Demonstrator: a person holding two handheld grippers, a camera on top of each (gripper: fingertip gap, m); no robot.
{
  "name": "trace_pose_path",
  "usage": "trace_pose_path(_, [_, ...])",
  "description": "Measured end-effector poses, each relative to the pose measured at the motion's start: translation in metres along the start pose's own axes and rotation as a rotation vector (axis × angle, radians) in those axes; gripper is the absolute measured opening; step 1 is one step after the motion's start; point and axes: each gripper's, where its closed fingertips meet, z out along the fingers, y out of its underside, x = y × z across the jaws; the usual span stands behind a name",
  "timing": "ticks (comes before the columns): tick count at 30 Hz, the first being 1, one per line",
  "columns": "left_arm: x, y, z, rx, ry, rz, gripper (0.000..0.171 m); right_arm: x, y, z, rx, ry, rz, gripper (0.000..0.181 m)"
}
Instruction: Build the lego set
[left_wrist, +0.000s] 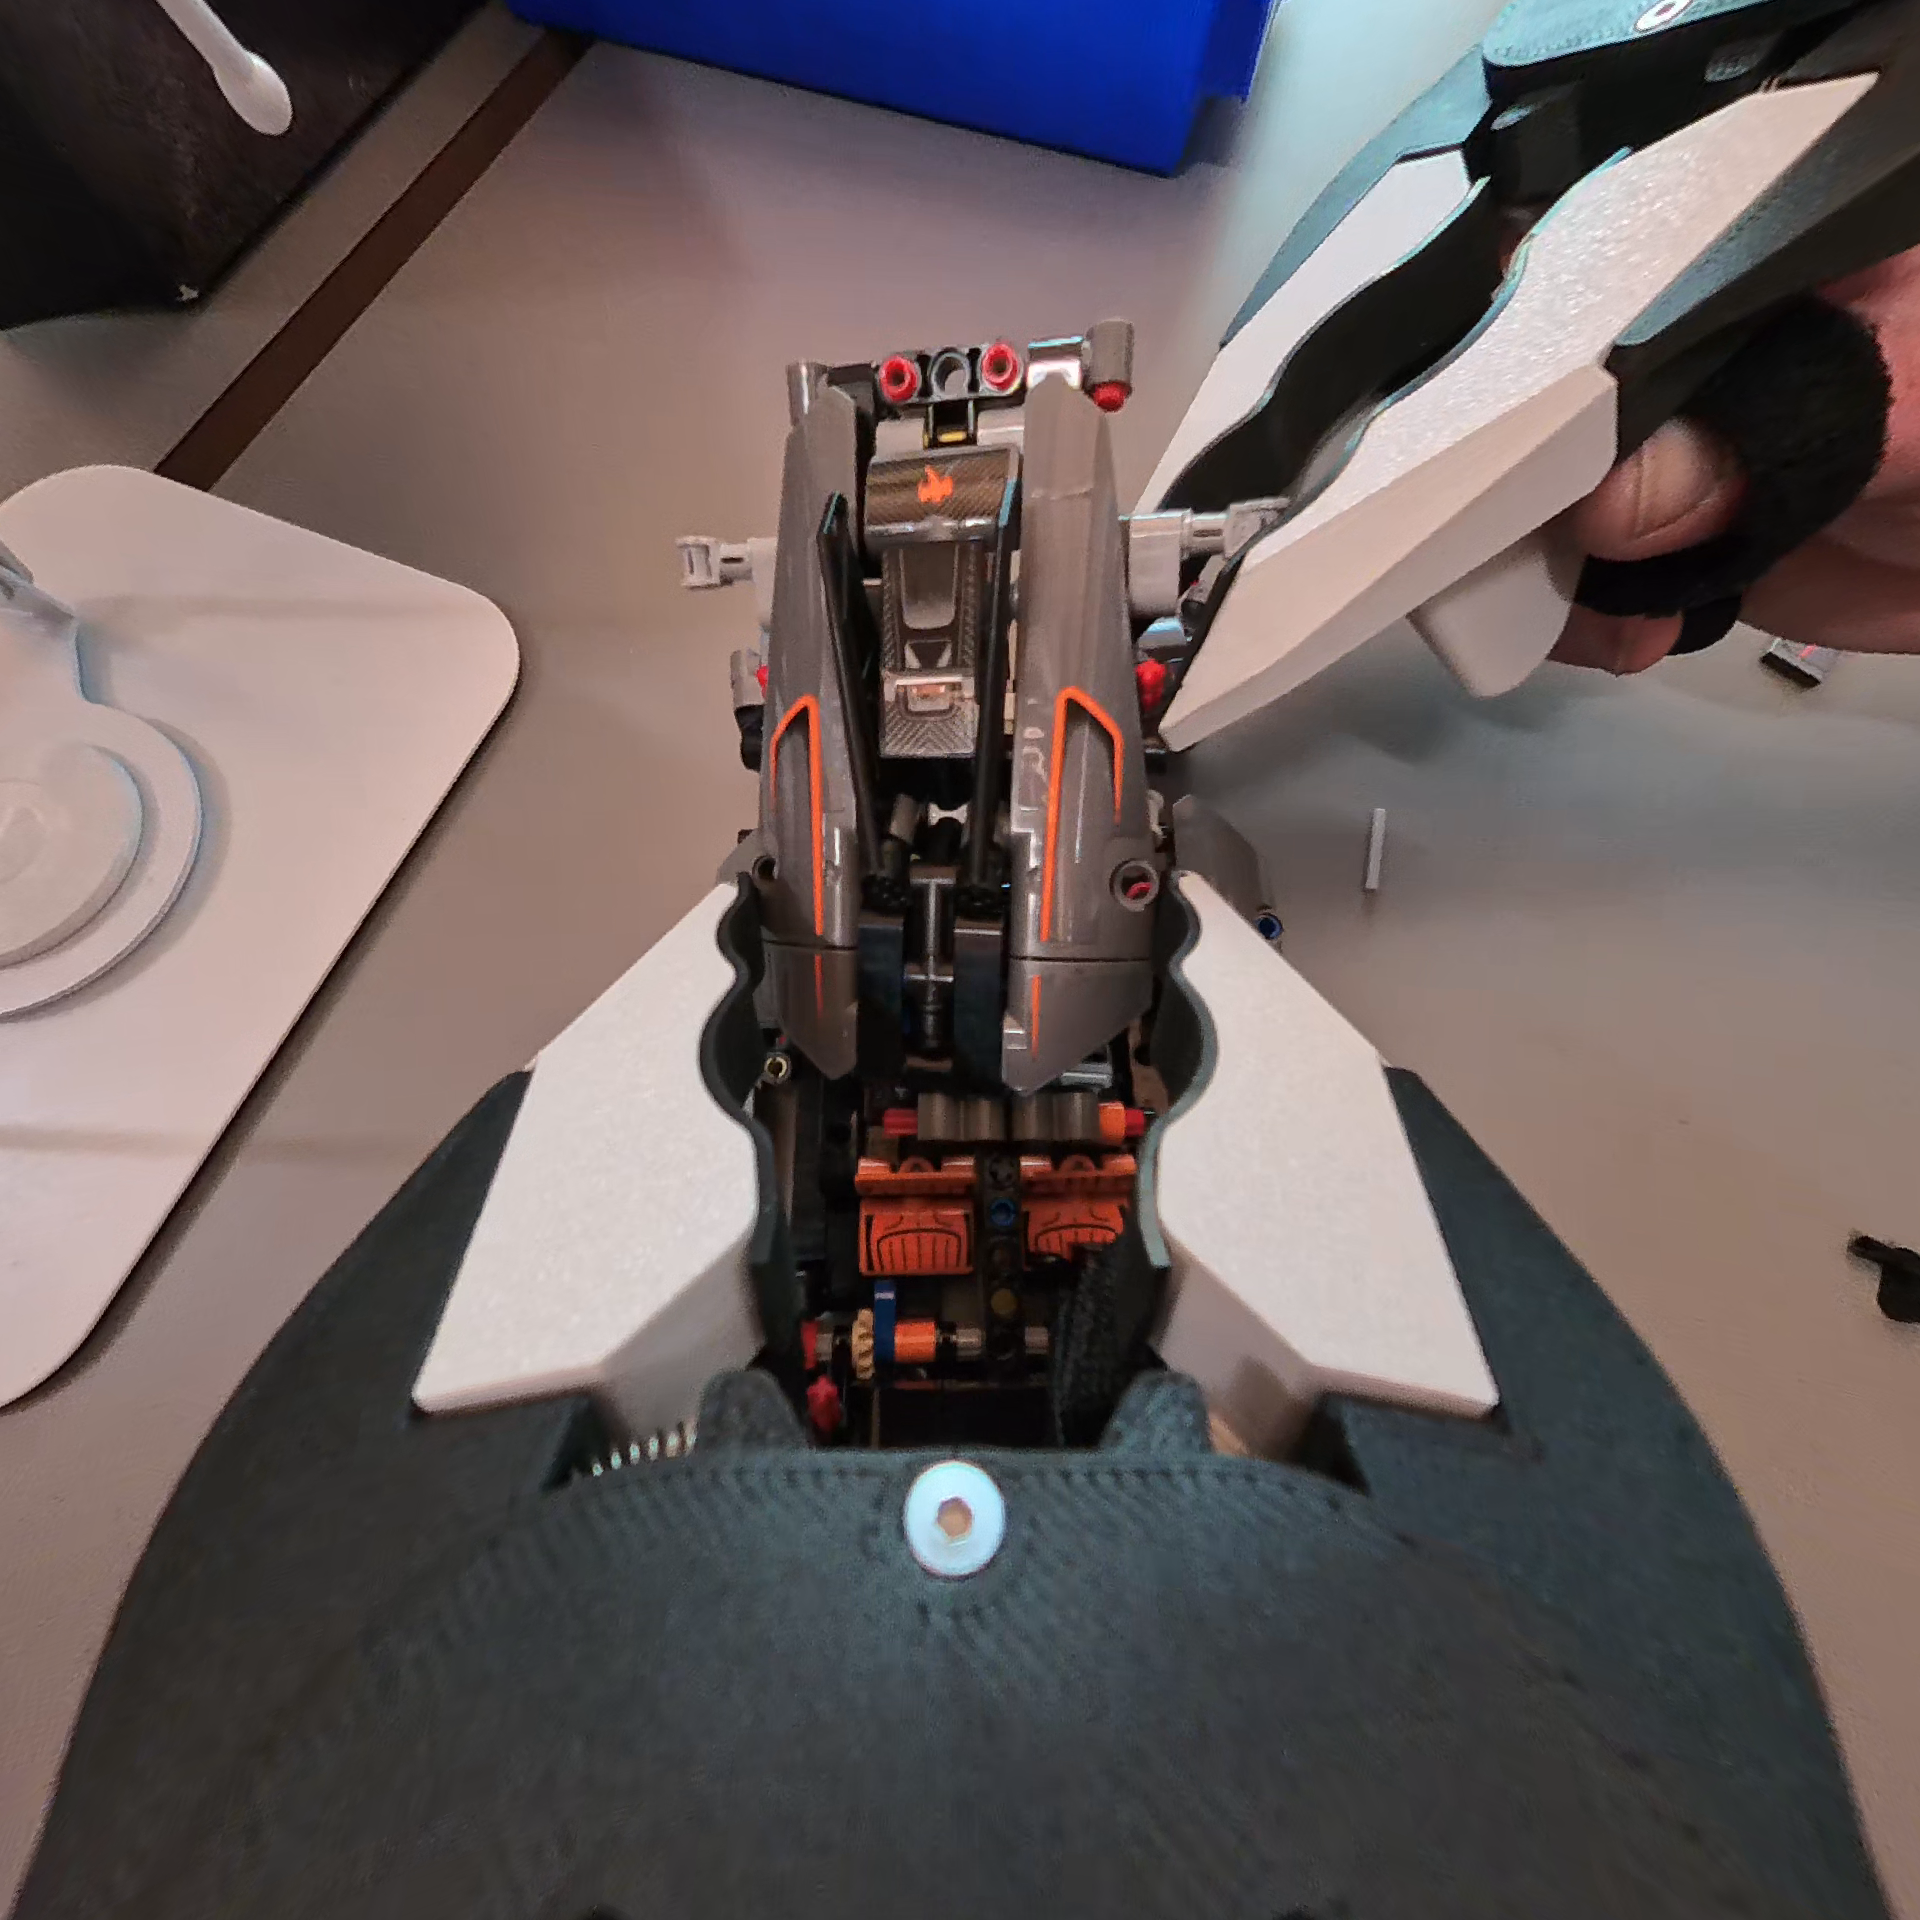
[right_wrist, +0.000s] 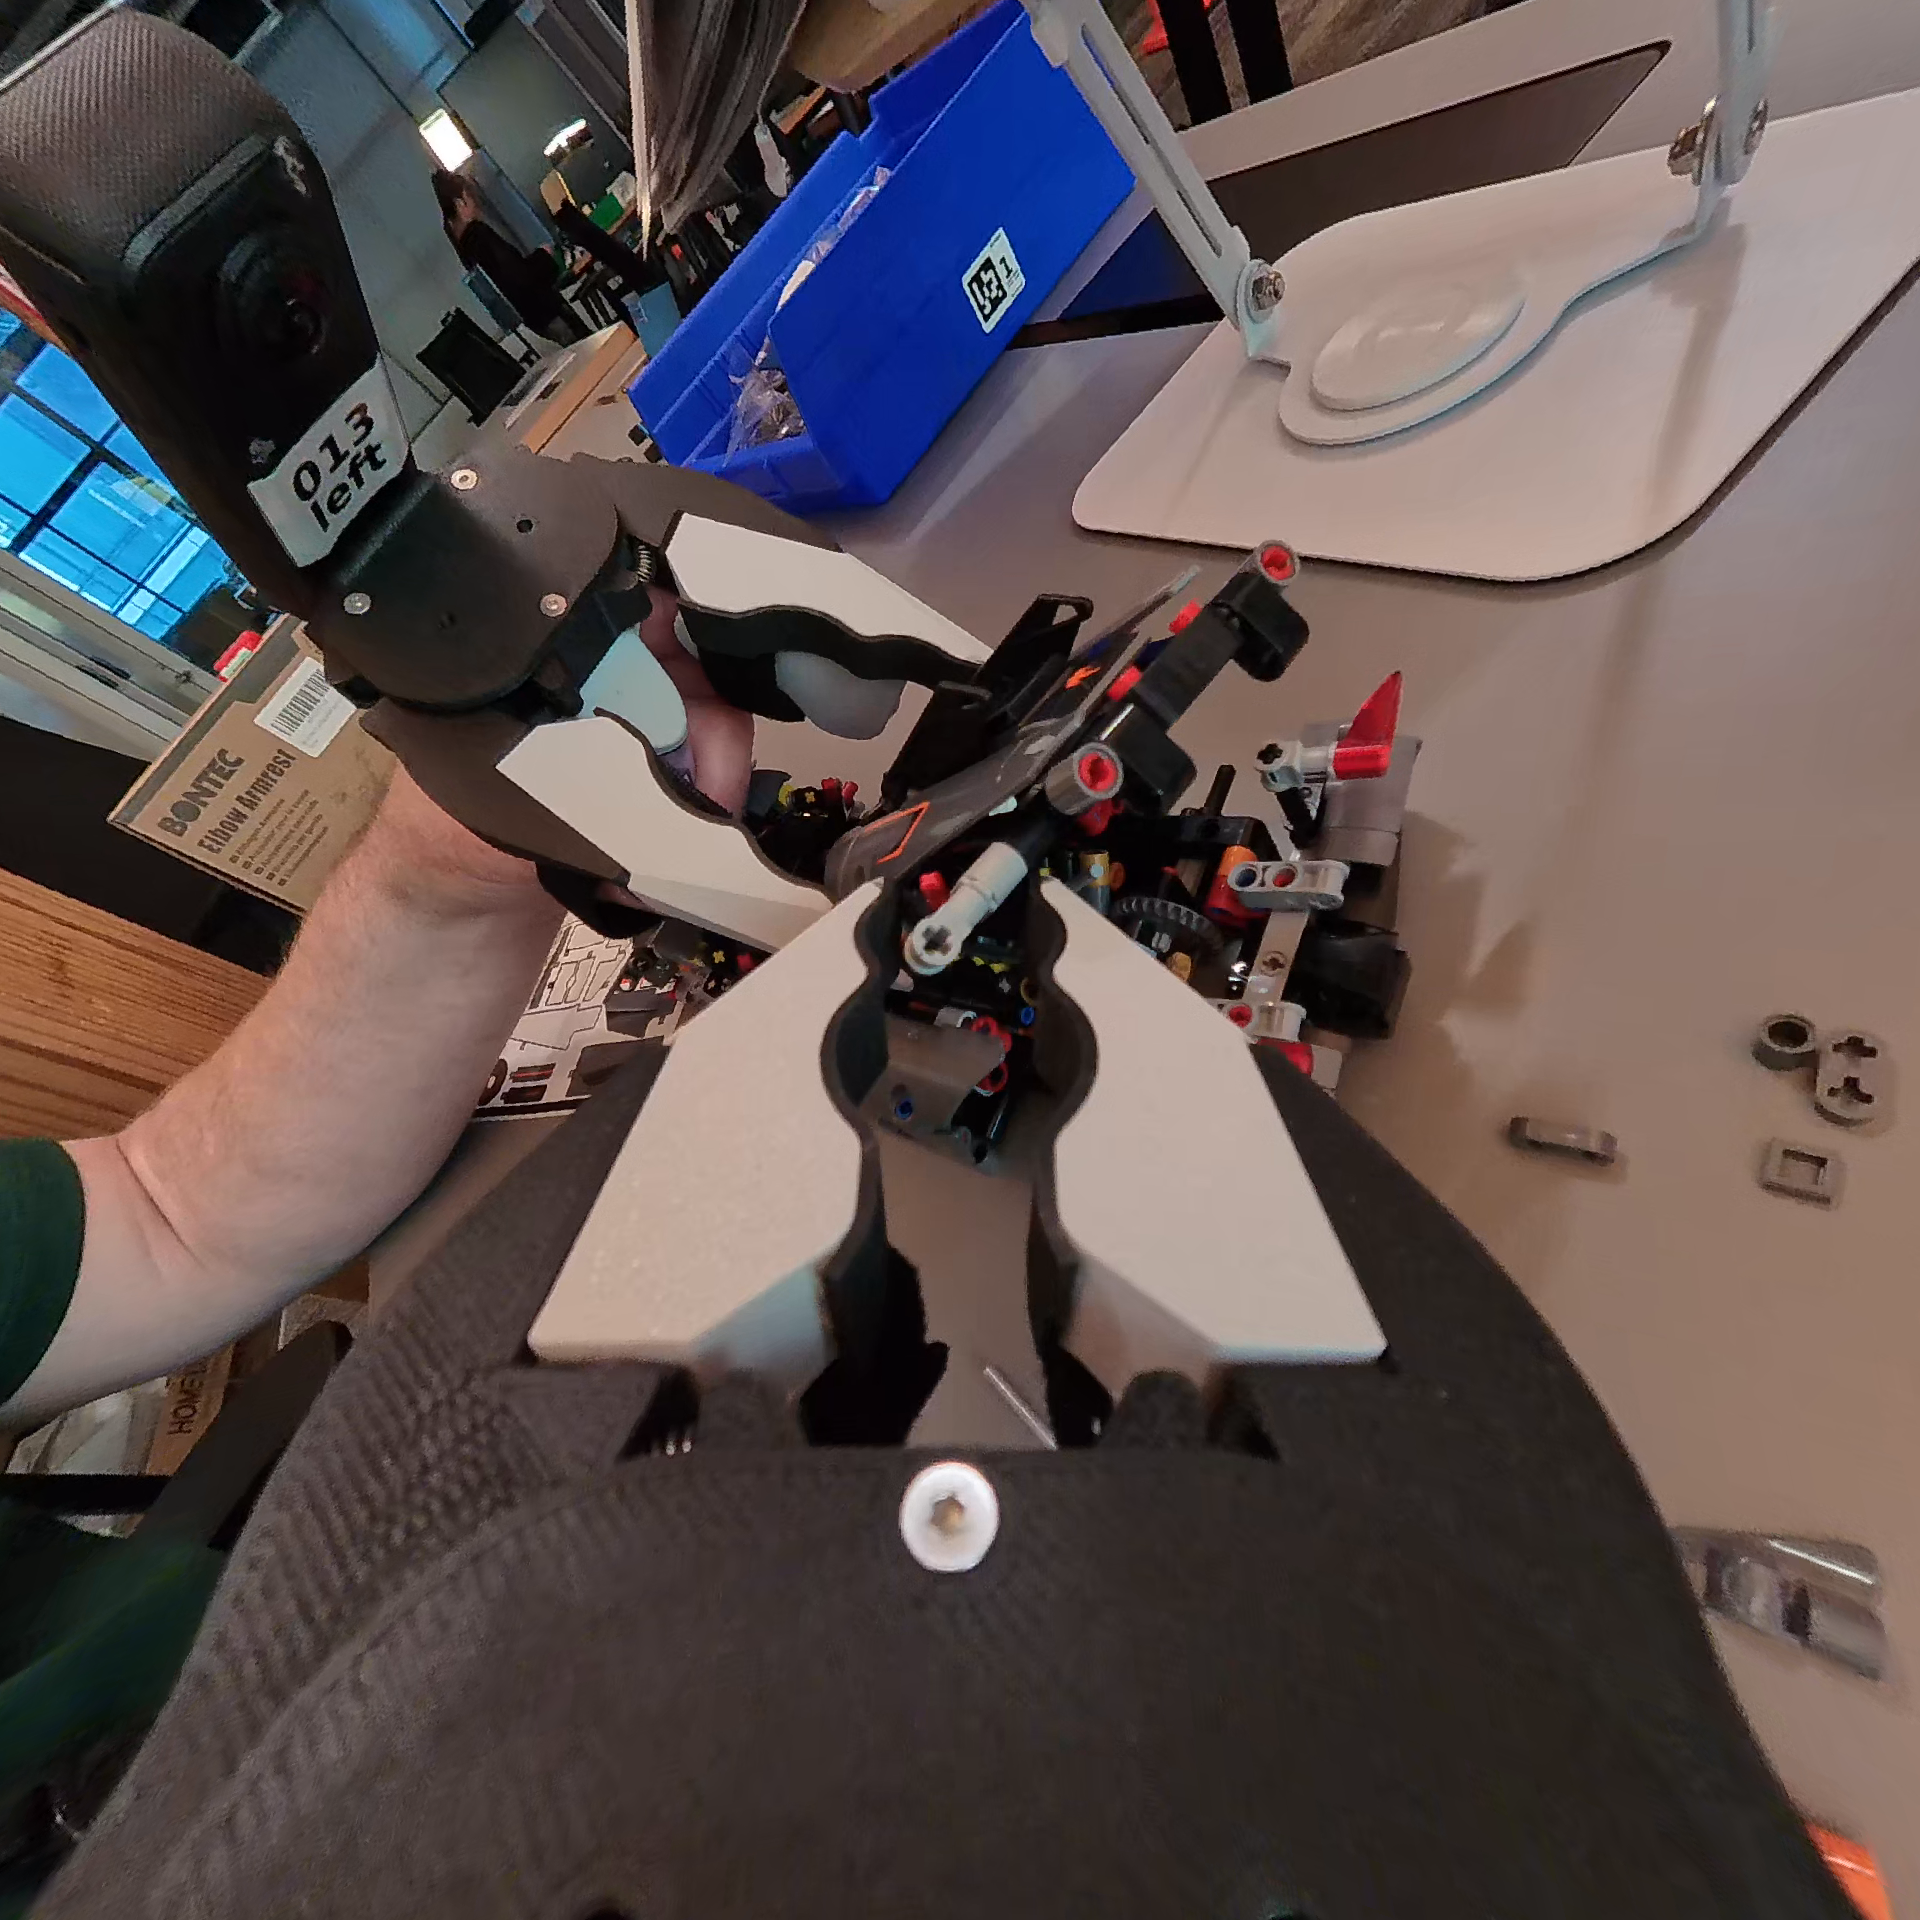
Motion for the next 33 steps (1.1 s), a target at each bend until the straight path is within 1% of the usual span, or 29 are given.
trace_pose_path(13, [0.0001,-0.0011,-0.0010,0.011,0.003,-0.004,0.073,-0.0049,-0.0030,0.0008,0.000,-0.032,-0.009,0.023])
trace_pose_path(20, [0.0002,-0.0014,-0.0012,0.014,0.002,-0.001,0.073,-0.0048,-0.0026,0.0004,-0.018,-0.032,-0.043,0.020])
trace_pose_path(33, [0.0000,-0.0006,-0.0009,0.009,0.003,-0.002,0.073,-0.0023,0.0007,0.0010,-0.055,-0.011,-0.091,0.022])
